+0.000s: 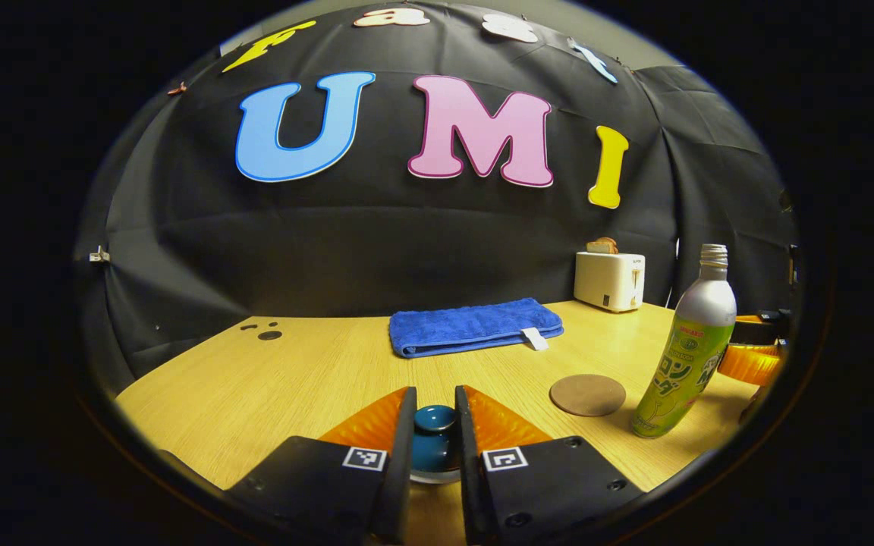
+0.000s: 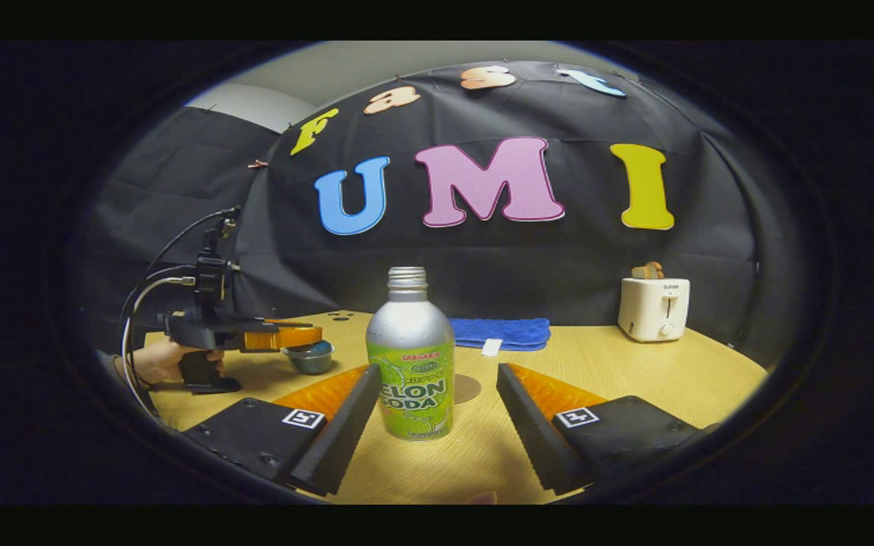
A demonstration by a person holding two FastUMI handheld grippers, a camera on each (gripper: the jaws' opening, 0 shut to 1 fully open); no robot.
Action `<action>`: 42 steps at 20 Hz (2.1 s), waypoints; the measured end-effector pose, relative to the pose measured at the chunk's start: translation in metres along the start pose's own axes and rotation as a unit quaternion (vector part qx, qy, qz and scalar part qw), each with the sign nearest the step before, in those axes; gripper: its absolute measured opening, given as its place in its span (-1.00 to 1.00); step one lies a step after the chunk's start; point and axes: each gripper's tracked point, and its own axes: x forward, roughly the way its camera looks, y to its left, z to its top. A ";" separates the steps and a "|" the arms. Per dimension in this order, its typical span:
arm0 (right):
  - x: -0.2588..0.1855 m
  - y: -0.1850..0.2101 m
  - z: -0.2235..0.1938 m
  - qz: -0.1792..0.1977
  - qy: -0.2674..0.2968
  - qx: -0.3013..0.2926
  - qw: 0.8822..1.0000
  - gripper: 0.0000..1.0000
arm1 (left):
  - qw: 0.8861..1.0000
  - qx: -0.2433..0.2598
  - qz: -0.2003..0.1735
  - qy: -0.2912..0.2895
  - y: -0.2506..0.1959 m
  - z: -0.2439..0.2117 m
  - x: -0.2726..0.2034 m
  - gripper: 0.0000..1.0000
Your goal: Open the teacup lid with one hand, grasp the water bottle and pour water into the teacup with the other hand; after pouring, place the water bottle on the coaster and then close the teacup lid.
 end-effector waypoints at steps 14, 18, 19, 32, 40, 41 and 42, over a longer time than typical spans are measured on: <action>0.000 0.000 -0.001 0.001 0.000 0.000 1.000 0.89 | 0.999 0.018 0.016 0.031 -0.002 -0.006 0.005 -0.22; 0.000 0.000 0.000 0.000 0.000 0.000 1.000 0.89 | 0.999 0.011 0.016 0.025 -0.003 -0.005 -0.002 0.24; 0.000 0.000 -0.001 0.000 0.000 0.000 1.000 0.89 | 1.000 0.012 0.017 0.018 -0.004 -0.003 -0.006 0.40; 0.000 -0.009 -0.001 -0.033 0.000 -0.001 0.999 0.89 | 0.998 -0.007 0.016 -0.067 -0.009 0.009 -0.066 0.88; 0.004 0.002 -0.001 -0.004 0.000 -0.001 1.000 0.89 | 0.997 -0.008 0.027 -0.067 -0.005 0.010 -0.067 0.88; 0.004 0.003 -0.001 -0.004 0.000 -0.001 1.000 0.89 | 0.997 -0.008 0.027 -0.067 -0.005 0.010 -0.067 0.88; 0.004 0.002 -0.001 -0.004 0.000 -0.001 1.000 0.89 | 0.997 -0.008 0.027 -0.067 -0.005 0.010 -0.067 0.88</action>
